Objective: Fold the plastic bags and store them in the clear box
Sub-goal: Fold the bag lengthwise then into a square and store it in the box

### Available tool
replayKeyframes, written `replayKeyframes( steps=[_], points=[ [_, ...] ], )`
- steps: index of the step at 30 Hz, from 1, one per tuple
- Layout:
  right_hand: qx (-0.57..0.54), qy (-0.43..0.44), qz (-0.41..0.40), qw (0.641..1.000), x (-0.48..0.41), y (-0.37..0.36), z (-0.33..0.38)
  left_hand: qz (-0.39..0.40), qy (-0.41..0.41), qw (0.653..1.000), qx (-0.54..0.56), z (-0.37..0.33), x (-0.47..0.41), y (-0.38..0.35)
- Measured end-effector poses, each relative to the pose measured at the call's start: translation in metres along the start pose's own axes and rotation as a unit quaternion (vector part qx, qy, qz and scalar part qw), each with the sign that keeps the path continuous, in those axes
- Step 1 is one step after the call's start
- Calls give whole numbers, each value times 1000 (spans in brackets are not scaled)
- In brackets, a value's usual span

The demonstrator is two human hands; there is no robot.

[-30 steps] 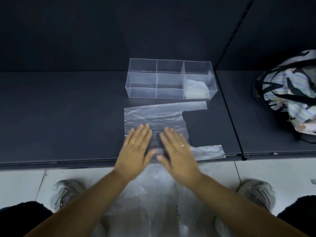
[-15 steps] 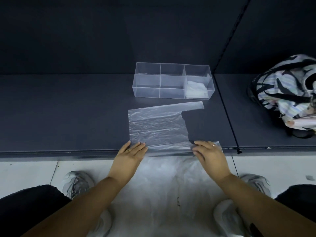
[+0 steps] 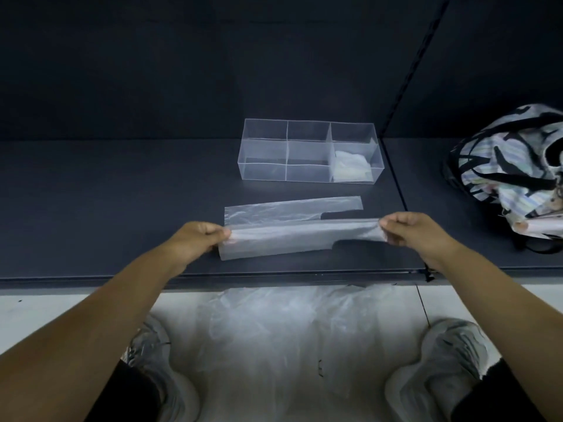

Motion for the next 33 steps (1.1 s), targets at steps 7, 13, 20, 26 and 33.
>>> replayKeyframes(
  steps=[7,13,20,26,33],
  points=[
    [69,3,-136,988,-69,-25,19,-150,2,989,1,1,-56,9],
    [168,-28,-177,969,-102,-32,7,-203,-25,972,-116,8,-78,1],
    [219,-31,-211,952,-102,-33,4,-318,-200,865,-332,-17,-57,-27],
    [297,11,-341,892,-76,-62,31,-72,-263,820,-504,12,-51,-82],
    [328,275,-16,904,-33,-244,47,-32,-210,781,-587,30,-56,-87]
  ],
)
Point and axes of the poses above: each hand's wrist, its own x-axis away from the middle knuckle, its own y-axis out of the back of the hand, z = x × y, the point moved 4 cm from there along -x, towards the middle knuckle, and after that the axes turned 5 degrees about -y, right-handed, at the moved point
